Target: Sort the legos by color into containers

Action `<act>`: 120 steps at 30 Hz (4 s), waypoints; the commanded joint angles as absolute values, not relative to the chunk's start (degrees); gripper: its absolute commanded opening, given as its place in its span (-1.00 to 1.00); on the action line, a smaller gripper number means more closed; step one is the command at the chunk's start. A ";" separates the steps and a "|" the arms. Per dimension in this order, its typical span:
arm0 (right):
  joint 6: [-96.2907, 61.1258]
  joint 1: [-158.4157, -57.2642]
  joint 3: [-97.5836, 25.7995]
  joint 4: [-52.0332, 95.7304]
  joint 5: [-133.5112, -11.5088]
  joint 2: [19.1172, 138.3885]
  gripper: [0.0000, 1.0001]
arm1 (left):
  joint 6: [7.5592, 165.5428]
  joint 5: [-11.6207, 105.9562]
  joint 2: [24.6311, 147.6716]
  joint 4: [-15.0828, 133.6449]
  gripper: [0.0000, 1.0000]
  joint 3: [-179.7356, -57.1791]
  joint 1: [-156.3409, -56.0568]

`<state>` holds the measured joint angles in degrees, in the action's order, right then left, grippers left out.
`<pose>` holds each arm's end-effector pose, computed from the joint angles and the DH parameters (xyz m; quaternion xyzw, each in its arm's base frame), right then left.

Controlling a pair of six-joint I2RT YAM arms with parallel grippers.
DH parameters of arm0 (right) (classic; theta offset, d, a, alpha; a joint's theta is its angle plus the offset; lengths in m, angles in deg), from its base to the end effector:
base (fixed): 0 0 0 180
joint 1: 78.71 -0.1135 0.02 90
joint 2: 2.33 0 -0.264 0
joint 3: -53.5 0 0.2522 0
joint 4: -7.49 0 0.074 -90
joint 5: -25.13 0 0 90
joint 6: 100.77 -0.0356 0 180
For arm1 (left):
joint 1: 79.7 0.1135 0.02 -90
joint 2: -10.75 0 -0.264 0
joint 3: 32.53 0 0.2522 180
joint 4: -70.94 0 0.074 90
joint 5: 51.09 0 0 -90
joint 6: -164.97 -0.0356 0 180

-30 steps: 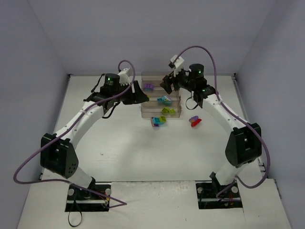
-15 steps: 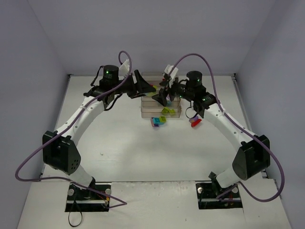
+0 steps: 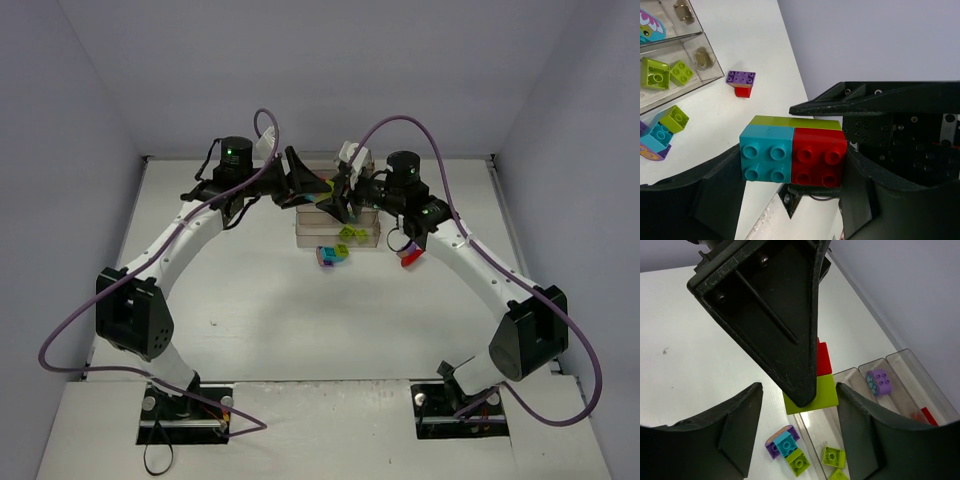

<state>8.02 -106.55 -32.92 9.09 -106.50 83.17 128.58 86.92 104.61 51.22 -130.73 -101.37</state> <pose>0.3003 0.1853 0.3795 -0.4925 0.5117 0.3038 0.6350 0.3467 -0.1662 0.3700 0.0372 0.7664 -0.5944 0.2409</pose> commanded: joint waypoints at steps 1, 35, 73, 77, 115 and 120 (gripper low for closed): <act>9.44 -106.75 -36.02 6.05 -107.23 82.57 -0.02 | 128.15 89.09 103.38 54.19 -0.66 -134.09 -100.97; 13.13 -103.76 -31.71 24.50 -117.69 75.63 -1.00 | 61.72 107.17 98.46 38.72 0.47 -131.98 -97.89; 14.37 -106.05 -31.01 30.66 -121.47 73.87 -1.00 | 54.58 111.24 101.80 34.41 -0.05 -135.32 -107.30; 14.46 -106.05 -30.40 30.66 -120.86 73.52 -1.00 | 54.58 110.98 101.62 34.50 -0.50 -135.23 -107.21; 8.48 -102.36 -24.07 30.92 -107.58 68.87 -1.00 | 80.24 55.62 124.11 79.14 -0.90 -148.14 -100.70; 7.78 -102.18 -23.10 30.22 -107.58 68.16 -1.00 | 81.30 52.53 132.90 82.31 -0.90 -157.80 -100.79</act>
